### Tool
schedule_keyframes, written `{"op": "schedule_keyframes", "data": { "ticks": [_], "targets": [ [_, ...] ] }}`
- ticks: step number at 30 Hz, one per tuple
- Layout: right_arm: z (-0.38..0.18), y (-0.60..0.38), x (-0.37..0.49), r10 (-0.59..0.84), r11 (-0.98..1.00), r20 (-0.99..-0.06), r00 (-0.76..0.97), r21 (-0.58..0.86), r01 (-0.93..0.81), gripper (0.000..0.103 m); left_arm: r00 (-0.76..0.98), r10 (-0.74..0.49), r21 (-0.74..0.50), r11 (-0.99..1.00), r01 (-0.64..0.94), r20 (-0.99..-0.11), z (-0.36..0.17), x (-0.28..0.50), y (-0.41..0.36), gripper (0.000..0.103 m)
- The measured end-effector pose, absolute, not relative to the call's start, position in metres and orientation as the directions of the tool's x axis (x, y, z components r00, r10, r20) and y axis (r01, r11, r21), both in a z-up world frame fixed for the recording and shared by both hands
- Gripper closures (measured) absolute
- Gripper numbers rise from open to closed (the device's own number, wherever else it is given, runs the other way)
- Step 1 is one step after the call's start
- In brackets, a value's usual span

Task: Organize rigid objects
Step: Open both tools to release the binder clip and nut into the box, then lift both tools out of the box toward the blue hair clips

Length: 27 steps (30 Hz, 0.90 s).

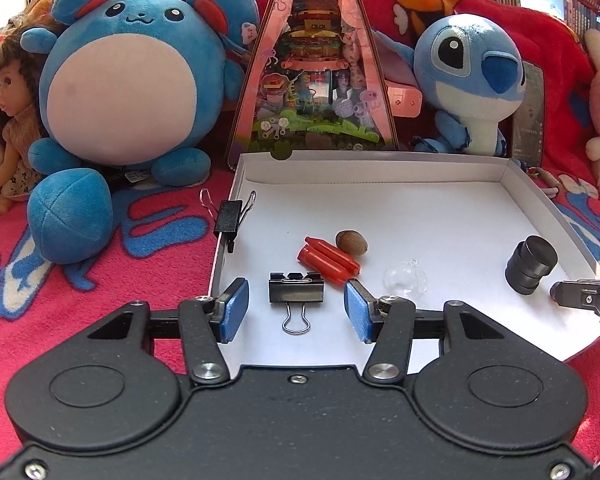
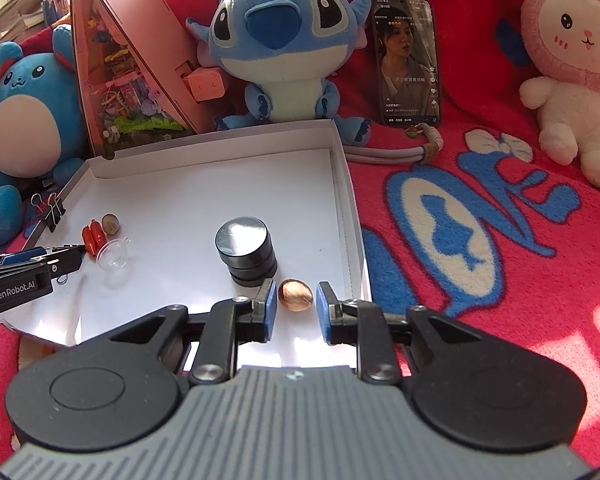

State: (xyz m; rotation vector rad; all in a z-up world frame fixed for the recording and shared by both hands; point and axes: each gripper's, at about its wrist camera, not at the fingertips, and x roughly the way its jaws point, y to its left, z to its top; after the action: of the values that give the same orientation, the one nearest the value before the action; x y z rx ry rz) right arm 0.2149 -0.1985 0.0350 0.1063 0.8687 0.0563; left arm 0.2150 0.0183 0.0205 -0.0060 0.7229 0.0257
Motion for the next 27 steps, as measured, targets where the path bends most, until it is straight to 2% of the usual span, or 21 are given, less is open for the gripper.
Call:
{"op": "schedule_keyframes", "data": {
  "ticks": [2, 7, 10, 15, 19, 27],
  "targets": [
    [0.035, -0.198, 0.214, 0.094, 0.993, -0.757, 0.646, 0.115, -0.008, 0.058, 0.756, 0.028, 0.015, 1.0, -0.024, -0.654, 0.022, 0.212, 0.016, 0.036],
    [0.037, -0.194, 0.21, 0.086, 0.995, -0.751, 0.655, 0.094, -0.023, 0.054, 0.767, 0.027, 0.033, 0.999, -0.007, -0.641, 0.029, 0.204, 0.011, 0.027],
    [0.04, -0.193, 0.206, 0.086, 0.996, -0.741, 0.665, 0.088, -0.031, 0.043, 0.776, 0.017, 0.035, 0.999, 0.007, -0.63, 0.033, 0.198, 0.01, 0.025],
    [0.044, -0.191, 0.199, 0.098, 0.995, -0.73, 0.676, 0.091, -0.046, 0.036, 0.784, 0.0, 0.037, 0.999, 0.029, -0.62, 0.038, 0.187, 0.008, 0.022],
    [0.048, -0.187, 0.19, 0.101, 0.995, -0.716, 0.691, 0.083, -0.06, 0.026, 0.789, -0.018, 0.031, 0.998, 0.047, -0.614, 0.042, 0.177, 0.007, 0.019],
    [0.056, -0.181, 0.175, 0.115, 0.993, -0.693, 0.712, 0.067, -0.095, 0.017, 0.797, -0.051, 0.029, 0.996, 0.085, -0.602, 0.049, 0.158, 0.004, 0.018]
  ]
}}
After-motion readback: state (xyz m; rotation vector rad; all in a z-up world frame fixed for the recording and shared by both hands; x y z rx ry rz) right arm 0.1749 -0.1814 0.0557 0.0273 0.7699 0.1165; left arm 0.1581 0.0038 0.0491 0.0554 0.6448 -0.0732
